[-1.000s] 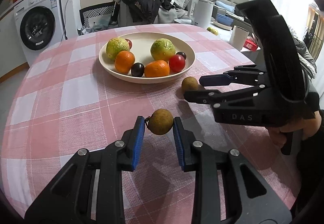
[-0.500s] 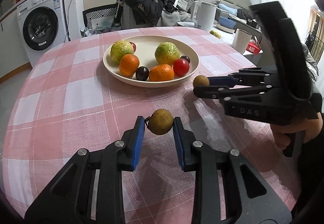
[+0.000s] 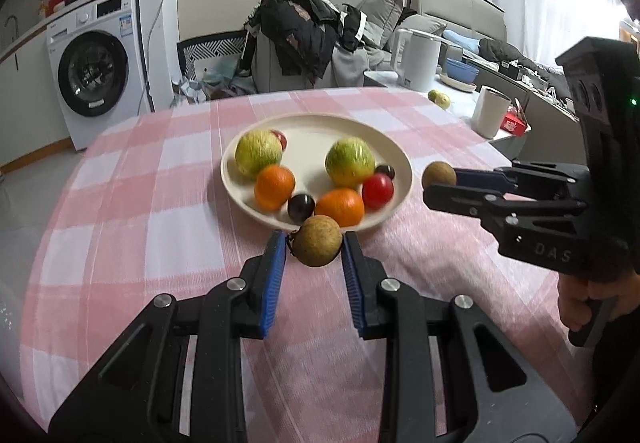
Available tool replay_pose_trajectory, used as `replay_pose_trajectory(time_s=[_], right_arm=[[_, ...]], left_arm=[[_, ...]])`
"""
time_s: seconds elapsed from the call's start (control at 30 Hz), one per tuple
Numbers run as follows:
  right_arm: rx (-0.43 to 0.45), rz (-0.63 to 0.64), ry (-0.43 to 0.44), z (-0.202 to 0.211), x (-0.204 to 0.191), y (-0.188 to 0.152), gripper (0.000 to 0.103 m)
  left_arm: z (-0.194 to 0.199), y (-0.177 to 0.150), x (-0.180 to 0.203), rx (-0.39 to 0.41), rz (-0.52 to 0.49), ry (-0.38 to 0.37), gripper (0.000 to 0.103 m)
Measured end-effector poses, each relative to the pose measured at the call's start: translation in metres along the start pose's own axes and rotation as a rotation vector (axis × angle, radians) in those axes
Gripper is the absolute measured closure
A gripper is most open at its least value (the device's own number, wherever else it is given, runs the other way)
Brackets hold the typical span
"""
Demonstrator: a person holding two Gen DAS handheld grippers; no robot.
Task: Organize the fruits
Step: 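Carry both brown fruits onto the plate and open both tools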
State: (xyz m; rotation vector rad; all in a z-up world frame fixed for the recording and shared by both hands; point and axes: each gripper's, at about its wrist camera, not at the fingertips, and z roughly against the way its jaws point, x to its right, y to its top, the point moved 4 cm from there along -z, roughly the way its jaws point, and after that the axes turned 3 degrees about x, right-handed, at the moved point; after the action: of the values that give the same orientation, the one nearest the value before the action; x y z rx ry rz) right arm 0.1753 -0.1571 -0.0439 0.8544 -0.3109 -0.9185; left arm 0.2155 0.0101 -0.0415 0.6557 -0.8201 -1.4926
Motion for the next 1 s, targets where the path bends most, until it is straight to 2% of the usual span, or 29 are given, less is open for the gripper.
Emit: replay_pose_trajectory(time_s=[0.37,0.6,1.0], right_arm=[[0.036,-0.031,-0.021,0.003,0.014,0.021,0.074],[0.043,-0.058,-0.027,-0.005,0.024,0.035,0.074],[0.031,-0.078,-0.029,-0.021,0.032,0.041,0.074]], left_arm=[[-0.019,0.029,0.001,0.023,0.003,-0.008,0.077],[-0.037,0.036,-0.001,0.013,0.004,-0.009,0.077],[-0.066,0.042,-0.006,-0.006,0.010,-0.004,0.077]])
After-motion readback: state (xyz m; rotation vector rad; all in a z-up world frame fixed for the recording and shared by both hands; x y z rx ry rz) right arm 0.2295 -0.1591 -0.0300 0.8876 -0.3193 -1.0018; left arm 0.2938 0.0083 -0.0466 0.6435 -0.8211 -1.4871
